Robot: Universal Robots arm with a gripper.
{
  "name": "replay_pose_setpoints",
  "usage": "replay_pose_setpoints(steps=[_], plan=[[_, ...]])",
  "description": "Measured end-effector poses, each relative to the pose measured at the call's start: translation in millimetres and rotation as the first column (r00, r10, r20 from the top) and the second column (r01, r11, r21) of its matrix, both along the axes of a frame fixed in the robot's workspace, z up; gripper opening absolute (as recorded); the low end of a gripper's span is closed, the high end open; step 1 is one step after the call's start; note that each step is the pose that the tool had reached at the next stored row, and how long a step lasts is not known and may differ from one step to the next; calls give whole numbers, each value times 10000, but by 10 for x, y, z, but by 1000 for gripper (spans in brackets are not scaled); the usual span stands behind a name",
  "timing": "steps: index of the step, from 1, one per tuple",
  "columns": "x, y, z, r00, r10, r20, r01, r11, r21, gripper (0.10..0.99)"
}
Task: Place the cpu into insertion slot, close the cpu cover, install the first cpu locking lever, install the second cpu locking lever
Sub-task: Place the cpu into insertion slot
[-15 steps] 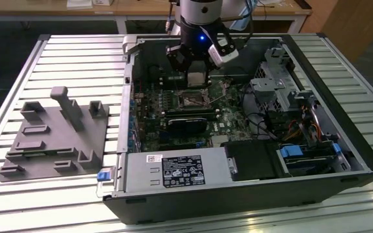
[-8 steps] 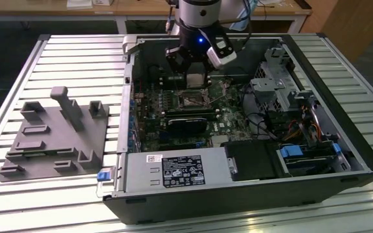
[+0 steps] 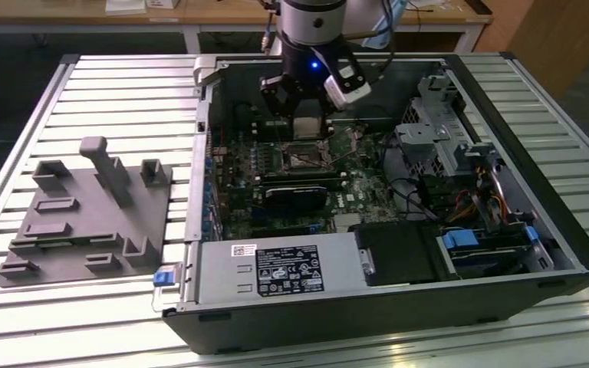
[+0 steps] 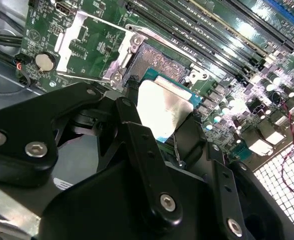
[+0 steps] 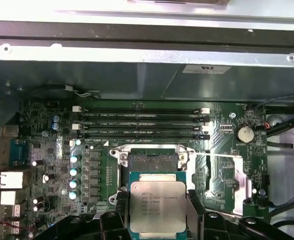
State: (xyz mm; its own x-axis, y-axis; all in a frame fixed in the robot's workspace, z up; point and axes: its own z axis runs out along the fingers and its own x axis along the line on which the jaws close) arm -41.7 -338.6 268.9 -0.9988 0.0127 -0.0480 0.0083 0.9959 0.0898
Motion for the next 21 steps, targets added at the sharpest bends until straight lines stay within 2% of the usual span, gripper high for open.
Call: replay_pose_setpoints(steps=[10, 14, 21], plan=[[-23, 62, -66, 10000, 1, 0, -1, 10000, 0, 541], [-24, 73, -94, 10000, 2, -2, -2, 10000, -14, 541], [-24, 73, -96, 9999, -108, 0, 108, 9999, -19, 541]])
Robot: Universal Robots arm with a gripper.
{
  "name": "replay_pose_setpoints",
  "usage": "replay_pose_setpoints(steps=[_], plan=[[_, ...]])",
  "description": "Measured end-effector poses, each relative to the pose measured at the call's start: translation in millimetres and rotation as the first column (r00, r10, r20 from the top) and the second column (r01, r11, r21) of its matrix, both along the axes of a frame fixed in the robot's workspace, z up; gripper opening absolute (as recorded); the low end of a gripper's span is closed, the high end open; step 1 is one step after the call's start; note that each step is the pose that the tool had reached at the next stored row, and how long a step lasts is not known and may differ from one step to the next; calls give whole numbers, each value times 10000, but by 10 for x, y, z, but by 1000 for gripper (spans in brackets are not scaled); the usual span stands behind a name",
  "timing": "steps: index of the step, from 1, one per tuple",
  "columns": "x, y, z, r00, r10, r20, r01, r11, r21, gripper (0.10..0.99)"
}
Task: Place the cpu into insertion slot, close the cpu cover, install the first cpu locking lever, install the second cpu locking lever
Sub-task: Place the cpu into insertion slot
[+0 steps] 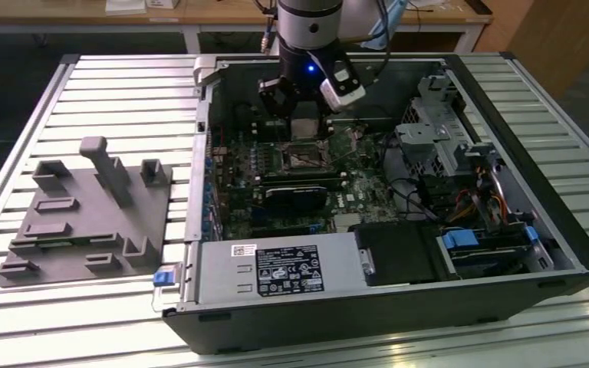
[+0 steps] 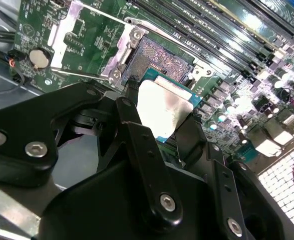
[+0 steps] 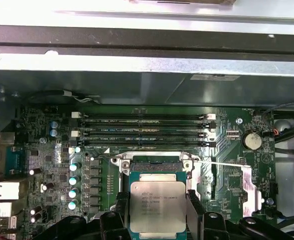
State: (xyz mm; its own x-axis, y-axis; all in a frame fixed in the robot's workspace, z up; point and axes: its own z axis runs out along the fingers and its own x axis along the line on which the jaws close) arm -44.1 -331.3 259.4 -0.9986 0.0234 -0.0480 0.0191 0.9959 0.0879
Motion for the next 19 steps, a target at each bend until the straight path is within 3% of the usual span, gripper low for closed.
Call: replay_pose_setpoints(steps=[5, 10, 15, 19], plan=[[0, 0, -6, 9964, -845, 1, 845, 9964, 0, 541], [0, 0, -10, 9847, -1743, -1, 1743, 9847, -1, 541], [0, 0, -16, 9652, -2614, 0, 2614, 9652, 0, 541], [0, 0, -20, 9436, -3311, 0, 3311, 9436, 0, 541]])
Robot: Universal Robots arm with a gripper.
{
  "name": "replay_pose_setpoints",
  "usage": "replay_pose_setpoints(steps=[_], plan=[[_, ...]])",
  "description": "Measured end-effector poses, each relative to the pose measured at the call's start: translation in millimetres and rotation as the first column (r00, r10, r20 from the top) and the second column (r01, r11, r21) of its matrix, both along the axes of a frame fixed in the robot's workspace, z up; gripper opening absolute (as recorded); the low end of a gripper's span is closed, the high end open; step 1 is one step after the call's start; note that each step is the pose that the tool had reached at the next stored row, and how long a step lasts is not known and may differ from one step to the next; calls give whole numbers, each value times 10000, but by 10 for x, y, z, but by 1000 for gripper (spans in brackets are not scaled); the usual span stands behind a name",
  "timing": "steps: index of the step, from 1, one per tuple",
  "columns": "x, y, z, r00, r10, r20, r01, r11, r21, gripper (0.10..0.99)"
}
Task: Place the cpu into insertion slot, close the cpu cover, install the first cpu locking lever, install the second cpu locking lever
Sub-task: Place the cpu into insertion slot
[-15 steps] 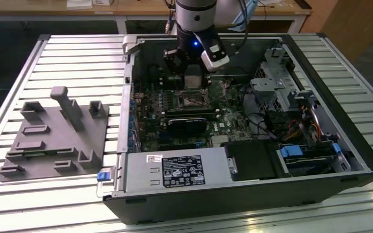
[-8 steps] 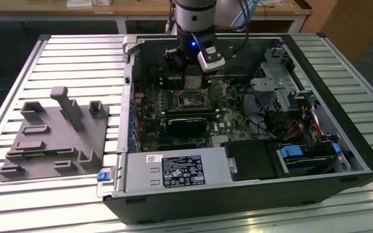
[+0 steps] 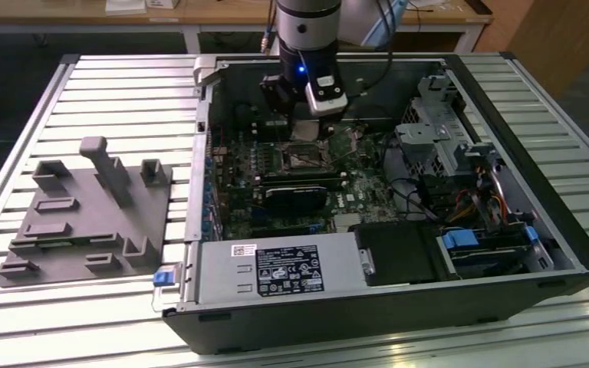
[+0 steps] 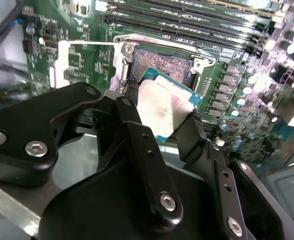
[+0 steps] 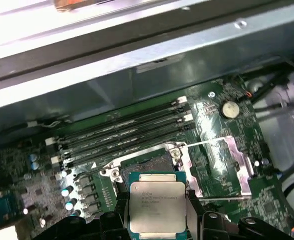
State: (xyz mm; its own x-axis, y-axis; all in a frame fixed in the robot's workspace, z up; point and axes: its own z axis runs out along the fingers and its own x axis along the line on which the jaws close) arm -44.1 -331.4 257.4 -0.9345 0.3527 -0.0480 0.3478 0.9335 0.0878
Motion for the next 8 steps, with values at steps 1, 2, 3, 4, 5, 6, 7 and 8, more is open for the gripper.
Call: replay_pose_setpoints(steps=[1, 2, 3, 4, 5, 6, 7, 8], plan=[[0, 0, -1, 9998, -187, 0, 187, 9998, 0, 541], [0, 0, -3, 9993, -365, 0, 365, 9993, 0, 541], [0, 0, -4, 9985, -545, 0, 545, 9985, 0, 541], [0, 0, -5, 9974, -725, 0, 725, 9974, 0, 541], [0, 0, -7, 9959, -910, 0, 910, 9959, 0, 541], [0, 0, -9, 9941, -1089, -1, 1089, 9941, 0, 541], [0, 0, -10, 9919, -1266, 0, 1266, 9919, 0, 541], [0, 0, -12, 9893, -1457, -1, 1457, 9893, 0, 541]])
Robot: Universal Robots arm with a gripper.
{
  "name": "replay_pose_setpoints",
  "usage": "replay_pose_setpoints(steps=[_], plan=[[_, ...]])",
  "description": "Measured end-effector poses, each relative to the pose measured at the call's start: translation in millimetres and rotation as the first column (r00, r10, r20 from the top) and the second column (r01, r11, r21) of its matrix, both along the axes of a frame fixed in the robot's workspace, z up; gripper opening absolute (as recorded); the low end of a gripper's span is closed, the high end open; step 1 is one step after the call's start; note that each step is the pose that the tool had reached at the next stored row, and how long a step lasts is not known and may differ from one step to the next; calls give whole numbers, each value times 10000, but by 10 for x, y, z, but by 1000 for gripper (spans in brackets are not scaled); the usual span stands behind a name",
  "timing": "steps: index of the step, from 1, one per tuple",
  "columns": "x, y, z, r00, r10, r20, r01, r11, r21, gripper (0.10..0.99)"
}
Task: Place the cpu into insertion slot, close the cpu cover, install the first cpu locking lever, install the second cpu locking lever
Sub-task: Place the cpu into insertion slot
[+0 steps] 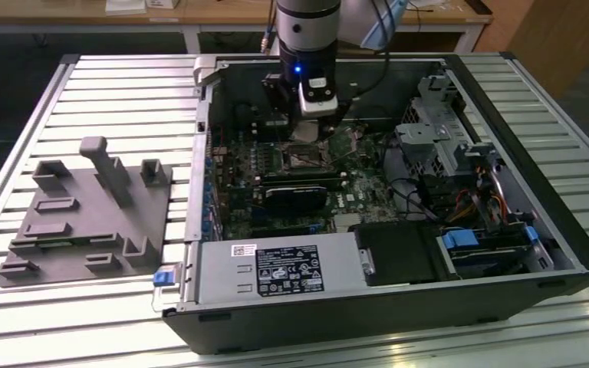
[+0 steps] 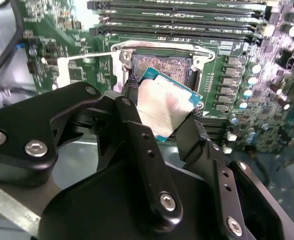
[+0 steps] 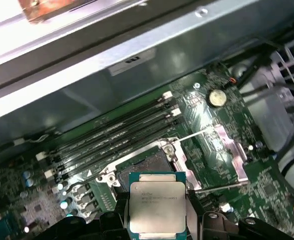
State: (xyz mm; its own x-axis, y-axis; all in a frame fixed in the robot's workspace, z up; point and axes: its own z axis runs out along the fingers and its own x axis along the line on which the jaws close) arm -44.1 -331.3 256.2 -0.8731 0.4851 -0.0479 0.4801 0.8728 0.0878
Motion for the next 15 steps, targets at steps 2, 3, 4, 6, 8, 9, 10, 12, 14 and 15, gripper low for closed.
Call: replay_pose_setpoints(steps=[2, 3, 4, 6, 8, 9, 10, 12, 14, 15], plan=[[0, 0, -4, 9994, -359, 0, 359, 9994, -1, 541], [0, 0, -5, 9986, -538, 0, 538, 9986, -1, 541], [0, 0, -7, 9974, -718, 0, 718, 9974, 0, 541], [0, 0, -11, 9942, -1076, 0, 1076, 9942, -1, 541], [0, 0, -14, 9897, -1429, 0, 1429, 9897, 0, 541], [0, 0, -15, 9867, -1625, 0, 1625, 9867, 0, 541], [0, 0, -16, 9836, -1801, 0, 1801, 9836, 0, 541], [0, 0, -18, 9765, -2154, 0, 2154, 9765, 0, 541], [0, 0, -21, 9679, -2515, 0, 2515, 9679, -1, 541], [0, 0, -23, 9632, -2687, 0, 2687, 9632, 0, 541]])
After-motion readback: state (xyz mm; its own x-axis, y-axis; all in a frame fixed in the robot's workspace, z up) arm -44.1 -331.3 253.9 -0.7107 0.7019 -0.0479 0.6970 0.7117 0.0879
